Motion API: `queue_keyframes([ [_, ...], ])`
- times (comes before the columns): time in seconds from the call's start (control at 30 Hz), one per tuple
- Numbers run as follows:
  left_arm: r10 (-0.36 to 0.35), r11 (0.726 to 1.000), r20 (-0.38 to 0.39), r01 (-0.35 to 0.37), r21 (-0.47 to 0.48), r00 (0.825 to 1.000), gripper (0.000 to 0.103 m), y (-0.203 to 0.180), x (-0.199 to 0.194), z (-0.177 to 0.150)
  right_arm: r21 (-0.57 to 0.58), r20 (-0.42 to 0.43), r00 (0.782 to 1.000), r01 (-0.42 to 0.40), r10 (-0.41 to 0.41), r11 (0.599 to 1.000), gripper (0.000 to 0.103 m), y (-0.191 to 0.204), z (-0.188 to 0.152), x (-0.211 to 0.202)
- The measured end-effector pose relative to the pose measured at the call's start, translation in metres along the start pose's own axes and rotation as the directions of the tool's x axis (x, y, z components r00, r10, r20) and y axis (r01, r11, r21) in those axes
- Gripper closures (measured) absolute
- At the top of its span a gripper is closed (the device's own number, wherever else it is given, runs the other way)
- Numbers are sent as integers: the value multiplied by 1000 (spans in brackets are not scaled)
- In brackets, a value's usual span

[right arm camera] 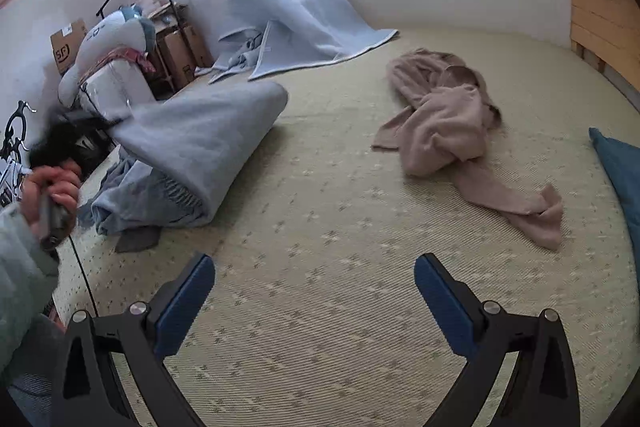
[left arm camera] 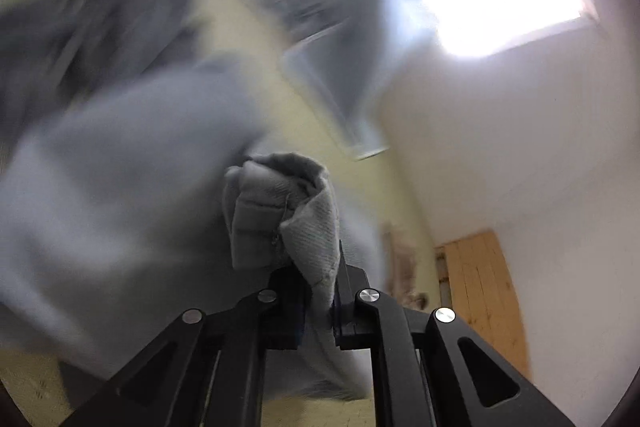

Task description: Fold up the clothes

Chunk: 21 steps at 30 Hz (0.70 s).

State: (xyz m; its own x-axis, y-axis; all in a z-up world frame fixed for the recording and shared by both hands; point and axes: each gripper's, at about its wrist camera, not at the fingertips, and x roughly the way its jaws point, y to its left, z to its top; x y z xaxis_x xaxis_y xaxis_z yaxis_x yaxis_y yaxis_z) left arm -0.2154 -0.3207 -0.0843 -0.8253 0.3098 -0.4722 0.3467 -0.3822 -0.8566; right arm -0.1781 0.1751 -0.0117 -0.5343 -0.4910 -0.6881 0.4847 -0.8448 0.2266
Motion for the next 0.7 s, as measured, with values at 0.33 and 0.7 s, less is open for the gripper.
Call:
queue_keyframes([
  [0.33,-44,992,53,37,122,998,94,-34,-17,6,39,-32,998,-51,52,998,1,51,-3,24],
  [0.7,150,981,-16,-147,125,989,56,-20,1,14,183,-91,969,-211,231,960,1,65,24,75],
])
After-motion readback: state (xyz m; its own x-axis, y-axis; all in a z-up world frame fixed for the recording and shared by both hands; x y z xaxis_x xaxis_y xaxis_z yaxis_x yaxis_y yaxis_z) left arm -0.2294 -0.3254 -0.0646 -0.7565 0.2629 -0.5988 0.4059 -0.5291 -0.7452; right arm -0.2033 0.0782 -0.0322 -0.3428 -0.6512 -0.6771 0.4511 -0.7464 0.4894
